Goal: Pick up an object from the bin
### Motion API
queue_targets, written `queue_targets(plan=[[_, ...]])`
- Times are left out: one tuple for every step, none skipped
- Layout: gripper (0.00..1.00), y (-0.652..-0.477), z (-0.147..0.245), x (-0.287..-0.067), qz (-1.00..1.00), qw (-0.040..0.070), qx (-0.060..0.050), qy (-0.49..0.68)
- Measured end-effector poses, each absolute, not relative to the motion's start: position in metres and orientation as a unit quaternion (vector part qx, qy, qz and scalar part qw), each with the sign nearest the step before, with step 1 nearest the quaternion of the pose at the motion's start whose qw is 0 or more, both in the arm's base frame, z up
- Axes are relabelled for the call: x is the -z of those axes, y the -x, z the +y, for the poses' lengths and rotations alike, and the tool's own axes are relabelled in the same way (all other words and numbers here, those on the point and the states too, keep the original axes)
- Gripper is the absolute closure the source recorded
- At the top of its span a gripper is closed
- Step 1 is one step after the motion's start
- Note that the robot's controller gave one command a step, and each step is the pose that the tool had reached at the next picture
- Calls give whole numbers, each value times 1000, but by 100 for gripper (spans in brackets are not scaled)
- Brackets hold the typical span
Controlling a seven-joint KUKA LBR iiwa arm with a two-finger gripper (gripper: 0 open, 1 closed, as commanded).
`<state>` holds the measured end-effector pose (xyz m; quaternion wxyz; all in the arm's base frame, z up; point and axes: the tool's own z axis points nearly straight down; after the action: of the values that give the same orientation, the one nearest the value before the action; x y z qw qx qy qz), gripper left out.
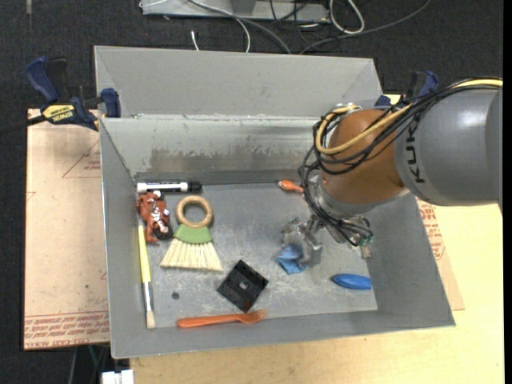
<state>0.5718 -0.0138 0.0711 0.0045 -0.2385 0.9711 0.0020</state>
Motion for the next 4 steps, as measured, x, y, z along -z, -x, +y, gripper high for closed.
queue_targets(plan=[[100,-572,-14,-71,971,4,-2,238],[100,-571,-13,-86,971,5,-2,238],[100,-572,-13,-99,971,6,-2,238],[100,-572,-12,-107,971,6,-2,237]])
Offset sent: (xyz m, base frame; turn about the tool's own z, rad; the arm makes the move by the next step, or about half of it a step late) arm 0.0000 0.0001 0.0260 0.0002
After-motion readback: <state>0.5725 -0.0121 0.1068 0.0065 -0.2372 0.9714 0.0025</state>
